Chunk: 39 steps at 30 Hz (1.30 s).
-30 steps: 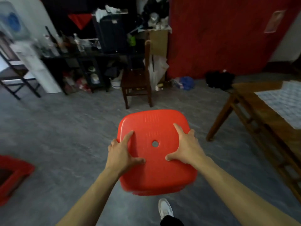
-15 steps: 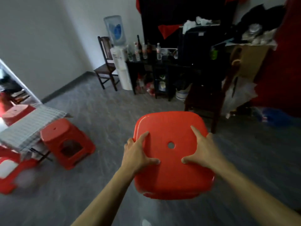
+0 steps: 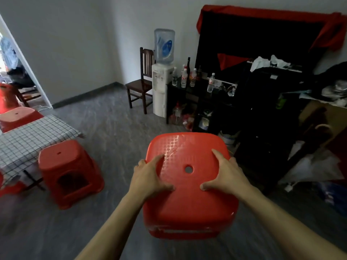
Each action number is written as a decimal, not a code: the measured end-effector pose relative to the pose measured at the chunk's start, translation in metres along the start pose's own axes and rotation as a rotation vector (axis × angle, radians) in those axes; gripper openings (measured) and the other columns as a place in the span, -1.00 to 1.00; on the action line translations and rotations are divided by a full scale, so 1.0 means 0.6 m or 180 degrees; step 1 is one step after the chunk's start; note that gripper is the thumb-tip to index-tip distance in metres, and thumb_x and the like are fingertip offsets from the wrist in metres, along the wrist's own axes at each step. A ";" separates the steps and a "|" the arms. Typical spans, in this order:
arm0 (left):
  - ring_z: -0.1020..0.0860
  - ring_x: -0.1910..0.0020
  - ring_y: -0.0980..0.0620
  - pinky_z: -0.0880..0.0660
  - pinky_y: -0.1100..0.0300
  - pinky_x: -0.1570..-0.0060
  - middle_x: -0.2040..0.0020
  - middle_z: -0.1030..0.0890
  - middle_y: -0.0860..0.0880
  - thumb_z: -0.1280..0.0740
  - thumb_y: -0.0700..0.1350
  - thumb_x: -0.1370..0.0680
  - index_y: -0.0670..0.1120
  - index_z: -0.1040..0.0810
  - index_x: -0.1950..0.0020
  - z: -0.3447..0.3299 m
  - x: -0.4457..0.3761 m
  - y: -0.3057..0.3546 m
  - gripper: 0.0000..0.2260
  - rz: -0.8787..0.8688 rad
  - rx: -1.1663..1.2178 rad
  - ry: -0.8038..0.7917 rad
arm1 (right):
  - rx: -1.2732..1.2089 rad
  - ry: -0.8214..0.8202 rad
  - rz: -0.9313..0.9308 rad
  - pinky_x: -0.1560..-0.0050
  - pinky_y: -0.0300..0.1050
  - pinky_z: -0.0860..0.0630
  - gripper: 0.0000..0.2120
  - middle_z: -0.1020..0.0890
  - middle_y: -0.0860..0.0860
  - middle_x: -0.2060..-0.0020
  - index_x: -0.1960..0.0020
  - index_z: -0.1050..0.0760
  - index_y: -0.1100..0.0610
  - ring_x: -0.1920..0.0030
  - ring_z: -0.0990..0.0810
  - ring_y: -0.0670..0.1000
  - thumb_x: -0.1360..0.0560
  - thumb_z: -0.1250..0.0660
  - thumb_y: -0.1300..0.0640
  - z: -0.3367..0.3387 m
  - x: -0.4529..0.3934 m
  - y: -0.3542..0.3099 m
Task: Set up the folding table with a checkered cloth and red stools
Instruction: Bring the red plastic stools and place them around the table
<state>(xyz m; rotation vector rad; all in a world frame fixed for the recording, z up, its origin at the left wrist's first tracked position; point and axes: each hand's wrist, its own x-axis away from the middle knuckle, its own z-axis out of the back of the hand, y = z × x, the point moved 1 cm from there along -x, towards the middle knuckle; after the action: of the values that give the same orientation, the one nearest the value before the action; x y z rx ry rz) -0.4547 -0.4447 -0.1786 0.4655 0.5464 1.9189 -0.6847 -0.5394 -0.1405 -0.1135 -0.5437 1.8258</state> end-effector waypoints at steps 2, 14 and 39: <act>-0.38 -0.26 -0.20 -0.42 -0.06 -0.24 -0.26 -0.38 -0.14 -0.53 0.32 -0.07 0.30 -0.13 -0.48 0.020 -0.042 -0.009 0.05 0.0023 -0.0015 0.0063 | -0.0045 0.0013 0.0052 -0.32 0.05 -0.42 0.36 -0.26 0.20 -0.34 -0.56 0.09 -0.18 -0.33 -0.41 0.23 0.03 -0.64 -0.28 0.000 -0.049 -0.029; -0.46 -0.19 -0.11 -0.43 0.03 -0.19 -0.14 -0.50 -0.08 -0.40 0.49 0.03 0.29 -0.17 -0.48 0.089 -0.427 -0.093 0.09 0.0313 -0.0593 0.0159 | -0.0374 -0.0334 0.0384 -0.39 -0.02 -0.32 0.33 -0.22 0.24 -0.42 -0.58 0.08 -0.14 -0.41 -0.34 0.19 -0.03 -0.64 -0.25 -0.024 -0.463 -0.137; -0.43 -0.22 -0.12 -0.41 0.00 -0.25 -0.19 -0.45 -0.09 -0.51 0.38 -0.07 0.29 -0.17 -0.45 0.338 -1.066 -0.397 0.01 0.1147 0.0076 0.0685 | 0.0293 -0.0719 0.1181 -0.31 0.05 -0.44 0.32 -0.31 0.13 -0.29 -0.56 0.05 -0.17 -0.29 -0.43 0.16 0.01 -0.64 -0.28 -0.068 -1.196 -0.660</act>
<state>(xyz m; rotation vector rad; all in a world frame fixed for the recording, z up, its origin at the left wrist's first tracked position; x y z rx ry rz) 0.0795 -0.9155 -0.1944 0.3943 0.6593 2.3276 -0.0874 -1.1024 -0.1494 0.0600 -0.6256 2.2394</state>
